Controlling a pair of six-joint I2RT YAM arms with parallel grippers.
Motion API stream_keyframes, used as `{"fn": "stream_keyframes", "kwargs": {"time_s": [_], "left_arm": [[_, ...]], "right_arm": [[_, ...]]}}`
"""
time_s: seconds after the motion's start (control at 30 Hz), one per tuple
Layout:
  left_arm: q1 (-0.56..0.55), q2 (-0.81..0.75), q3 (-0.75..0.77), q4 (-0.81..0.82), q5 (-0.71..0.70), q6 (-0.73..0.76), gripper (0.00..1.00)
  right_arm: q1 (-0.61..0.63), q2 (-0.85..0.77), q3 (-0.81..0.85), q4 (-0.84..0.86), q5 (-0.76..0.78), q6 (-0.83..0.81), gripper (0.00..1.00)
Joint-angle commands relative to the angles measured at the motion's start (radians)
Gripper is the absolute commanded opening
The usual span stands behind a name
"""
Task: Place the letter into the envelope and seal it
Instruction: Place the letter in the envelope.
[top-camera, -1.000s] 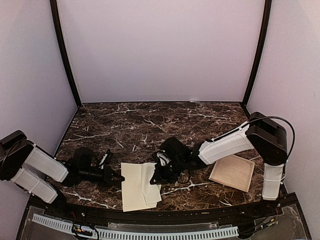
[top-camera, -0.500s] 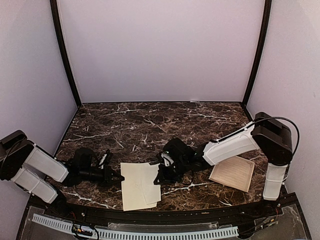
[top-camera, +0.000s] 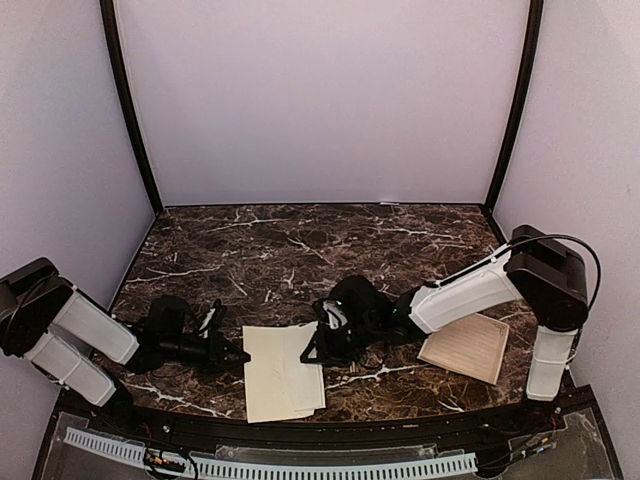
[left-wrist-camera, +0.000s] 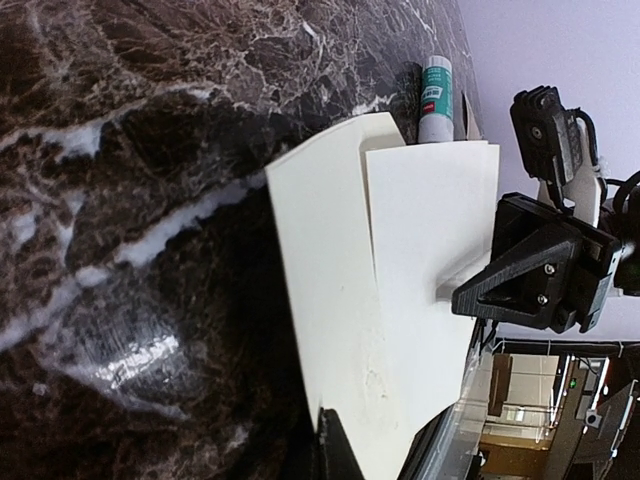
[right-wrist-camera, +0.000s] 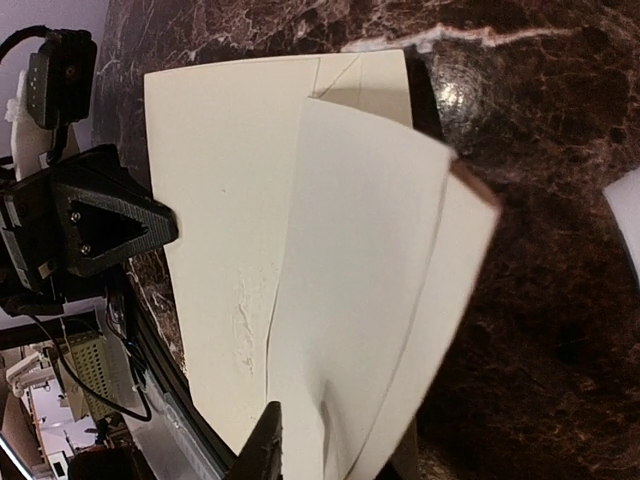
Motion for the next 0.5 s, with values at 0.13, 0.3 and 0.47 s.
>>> {"fn": "stream_keyframes", "kwargs": {"time_s": [0.13, 0.3, 0.47], "left_arm": [[-0.007, 0.007, 0.007, 0.036, 0.019, -0.005, 0.00], [-0.007, -0.005, 0.004, 0.040, 0.006, -0.009, 0.00], [-0.007, -0.005, -0.001, 0.047, 0.005, -0.008, 0.00]], "right_arm": [[-0.010, 0.049, 0.063, -0.018, 0.018, -0.018, 0.00], [-0.010, 0.030, 0.050, -0.076, 0.024, -0.005, 0.00], [-0.008, 0.016, 0.034, -0.078, 0.000, 0.013, 0.00]]}}
